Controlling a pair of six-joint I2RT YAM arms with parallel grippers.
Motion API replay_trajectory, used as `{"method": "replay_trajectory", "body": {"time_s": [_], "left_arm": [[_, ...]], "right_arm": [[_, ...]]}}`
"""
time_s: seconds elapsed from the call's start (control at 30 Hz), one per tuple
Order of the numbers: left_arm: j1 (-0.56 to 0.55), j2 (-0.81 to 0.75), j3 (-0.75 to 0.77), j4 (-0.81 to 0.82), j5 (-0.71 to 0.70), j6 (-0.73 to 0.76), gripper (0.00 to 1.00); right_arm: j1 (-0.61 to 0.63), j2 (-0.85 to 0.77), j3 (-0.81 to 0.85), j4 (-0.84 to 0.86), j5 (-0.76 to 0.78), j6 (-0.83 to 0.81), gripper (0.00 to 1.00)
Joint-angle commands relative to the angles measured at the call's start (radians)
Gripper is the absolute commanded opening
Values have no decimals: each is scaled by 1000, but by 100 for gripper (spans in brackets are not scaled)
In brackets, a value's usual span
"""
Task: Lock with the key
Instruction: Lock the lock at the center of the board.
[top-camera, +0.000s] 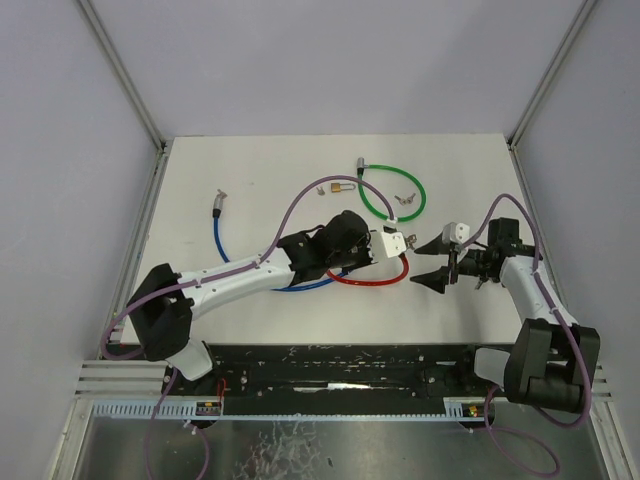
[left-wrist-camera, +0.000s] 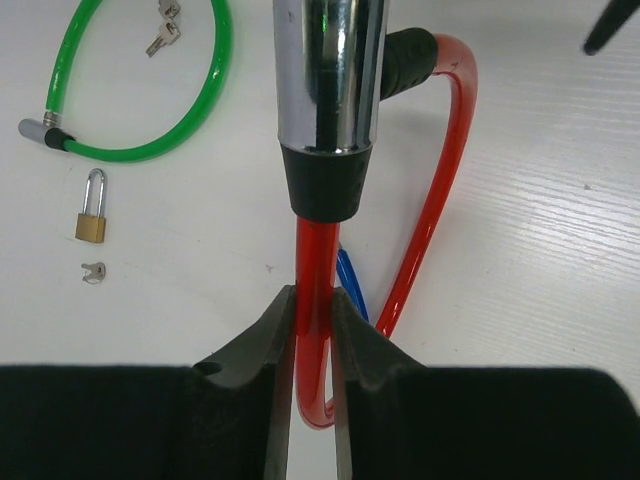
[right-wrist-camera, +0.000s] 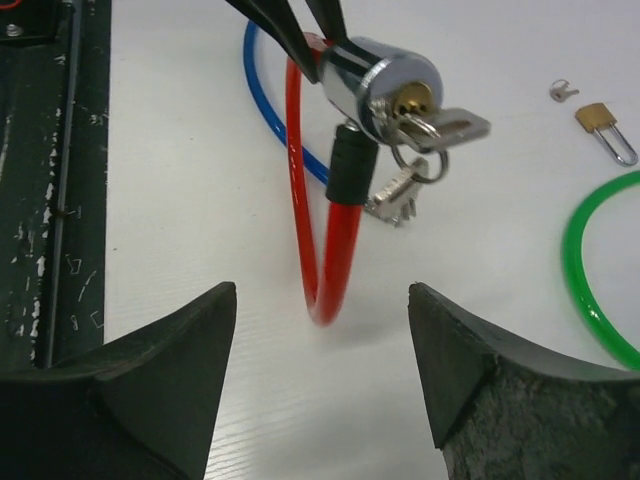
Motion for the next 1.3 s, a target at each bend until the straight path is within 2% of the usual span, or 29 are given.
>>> {"method": "replay_trajectory", "body": {"time_s": [0.0, 0.07, 0.17, 0.43, 0.57, 0.8, 0.9, 1.07, 1.13, 1.2, 1.27], "left_arm": [[-3, -11, -31, 14, 46, -36, 0], [-5, -7, -28, 16, 46, -37, 0], [-4, -4, -24, 16, 42, -41, 0], [-6, -21, -59, 49, 29, -56, 0], [-30, -17, -65, 57, -10, -50, 0], [-108, 24, -42, 34, -169, -12, 0], [-119, 37, -38, 18, -215, 5, 0], [-122, 25, -40, 22, -244, 26, 0], [-127, 21, -36, 26, -253, 37, 0], [-135, 18, -29, 30, -265, 46, 0], [-141, 18, -25, 36, -267, 53, 0]], "right_arm": [[26, -31, -74, 474, 23, 465, 73], [56, -39, -107, 579, 58, 568, 69], [108, -41, -129, 644, 79, 625, 54], [139, -29, -125, 680, 59, 681, 14], [150, -27, -84, 669, 31, 764, 2], [167, -2, -44, 645, -1, 838, 0], [167, -4, -33, 674, 52, 855, 0], [167, -26, -67, 843, 125, 877, 0], [167, -37, -95, 925, 84, 891, 0], [167, -42, -133, 1070, 40, 965, 0], [171, -43, -151, 1134, 30, 1024, 0]]}}
